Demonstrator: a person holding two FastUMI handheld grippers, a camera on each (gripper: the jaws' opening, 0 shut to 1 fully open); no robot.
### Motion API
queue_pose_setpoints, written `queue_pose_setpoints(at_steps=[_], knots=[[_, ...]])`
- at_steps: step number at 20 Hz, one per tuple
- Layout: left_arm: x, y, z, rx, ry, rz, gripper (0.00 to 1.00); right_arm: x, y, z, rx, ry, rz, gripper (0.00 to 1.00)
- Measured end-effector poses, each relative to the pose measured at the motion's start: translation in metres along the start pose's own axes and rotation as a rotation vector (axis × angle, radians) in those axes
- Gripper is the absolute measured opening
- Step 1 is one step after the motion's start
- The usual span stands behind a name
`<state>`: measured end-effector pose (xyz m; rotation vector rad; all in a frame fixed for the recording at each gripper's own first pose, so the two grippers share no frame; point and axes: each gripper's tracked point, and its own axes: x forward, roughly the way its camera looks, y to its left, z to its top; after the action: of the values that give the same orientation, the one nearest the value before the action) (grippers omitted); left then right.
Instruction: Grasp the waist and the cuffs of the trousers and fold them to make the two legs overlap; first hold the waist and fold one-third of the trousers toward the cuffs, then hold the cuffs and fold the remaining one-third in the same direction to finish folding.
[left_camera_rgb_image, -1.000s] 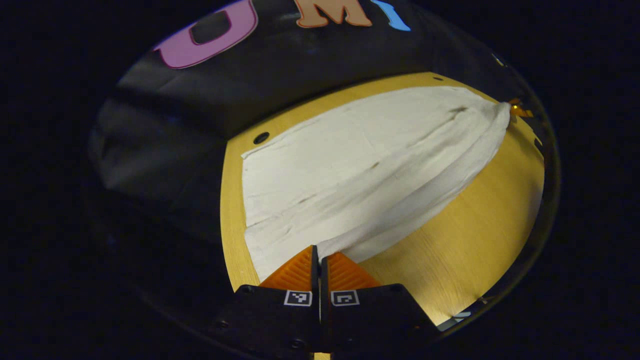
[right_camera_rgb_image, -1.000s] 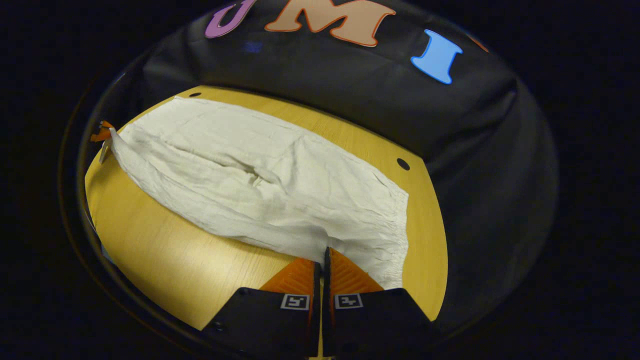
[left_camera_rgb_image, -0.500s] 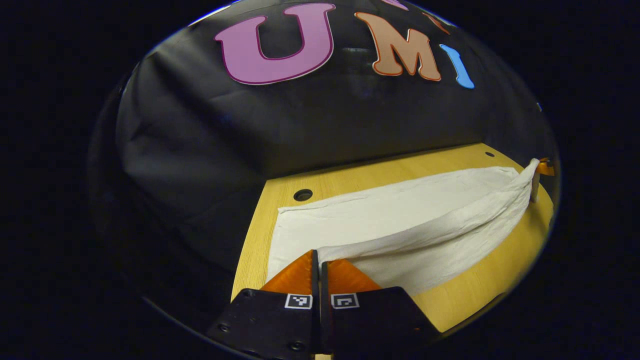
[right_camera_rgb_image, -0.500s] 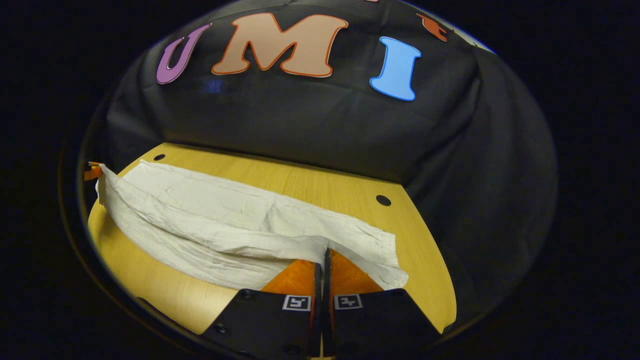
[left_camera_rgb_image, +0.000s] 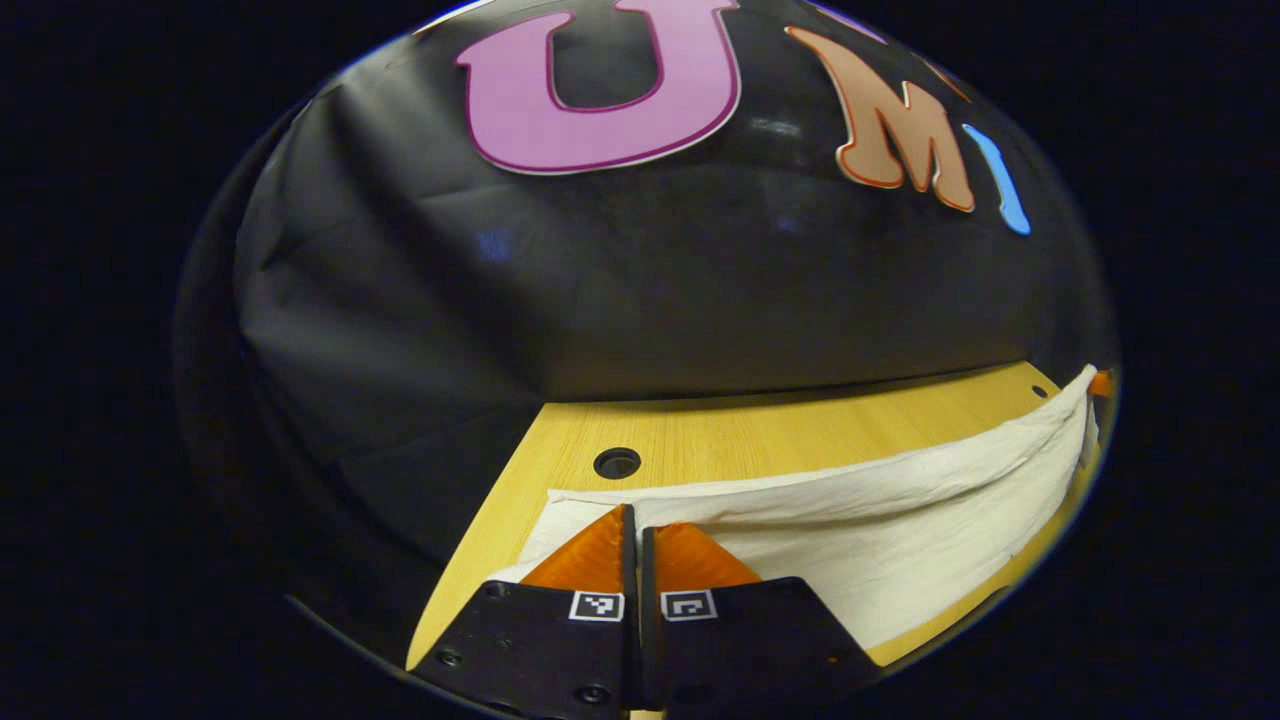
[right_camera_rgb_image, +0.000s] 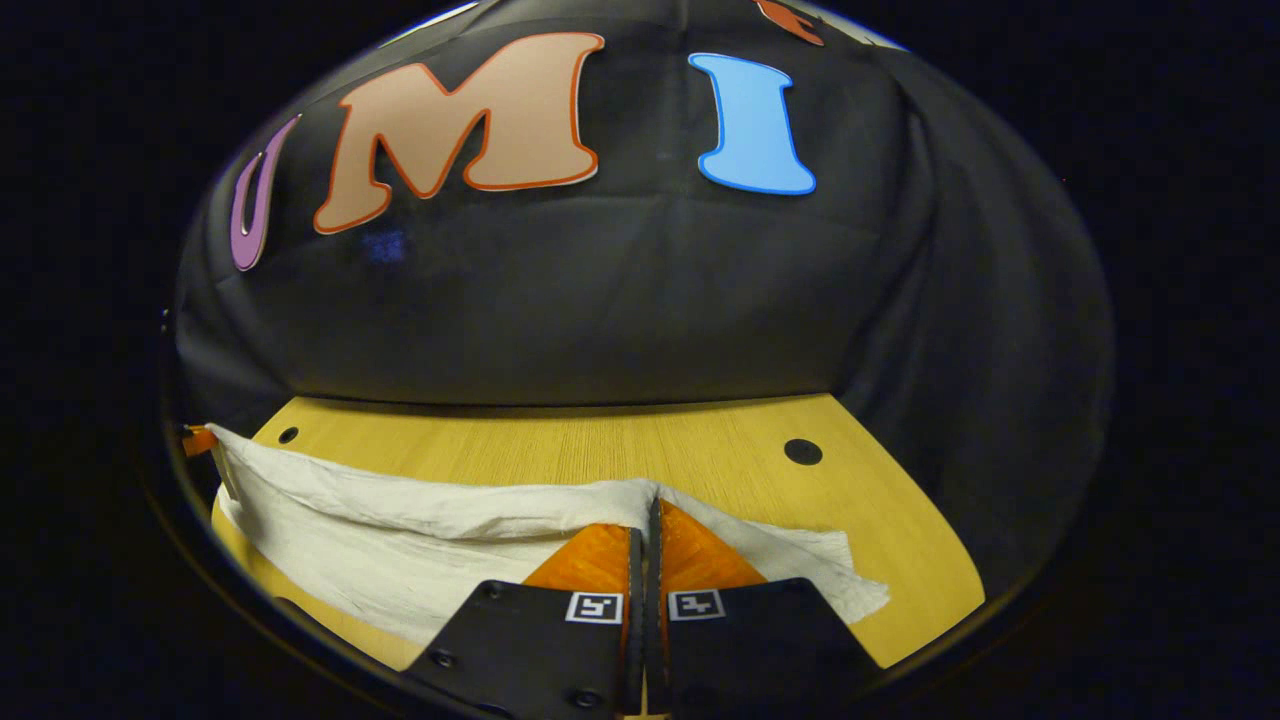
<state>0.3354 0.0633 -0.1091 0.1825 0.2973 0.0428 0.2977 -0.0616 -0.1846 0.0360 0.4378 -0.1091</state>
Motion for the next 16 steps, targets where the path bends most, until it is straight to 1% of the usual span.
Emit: queue_pose_setpoints(at_steps=[3, 5, 7, 8, 9, 11, 12, 13, 16], knots=[[0.028, 0.002, -0.021, -0.032, 0.045, 0.016, 0.0, 0.04, 0.016, -0.019, -0.012, 0.051, 0.035, 0.03], [0.038, 0.007, -0.032, -0.027, 0.063, 0.024, 0.0, 0.061, 0.024, -0.033, -0.02, 0.09, 0.057, 0.04], [0.047, 0.003, -0.04, -0.006, 0.082, 0.034, 0.0, 0.077, 0.03, -0.048, -0.002, 0.117, 0.081, 0.1], [0.05, 0.0, -0.042, -0.001, 0.088, 0.036, 0.0, 0.081, 0.031, -0.053, 0.004, 0.131, 0.08, 0.18], [0.051, 0.0, -0.043, 0.003, 0.091, 0.043, 0.0, 0.085, 0.029, -0.056, 0.007, 0.141, 0.078, 0.14], [0.05, 0.001, -0.043, -0.003, 0.089, 0.057, 0.0, 0.082, 0.029, -0.058, -0.007, 0.15, 0.084, 0.57], [0.049, -0.001, -0.042, -0.017, 0.088, 0.047, 0.0, 0.081, 0.029, -0.054, -0.02, 0.138, 0.089, 0.78], [0.045, -0.005, -0.042, -0.043, 0.093, 0.033, 0.07, 0.079, 0.028, -0.048, -0.031, 0.119, 0.094, 0.99], [0.029, 0.002, -0.033, -0.089, 0.07, 0.076, 0.76, 0.063, 0.024, -0.025, -0.011, 0.072, 0.101, 0.99]])
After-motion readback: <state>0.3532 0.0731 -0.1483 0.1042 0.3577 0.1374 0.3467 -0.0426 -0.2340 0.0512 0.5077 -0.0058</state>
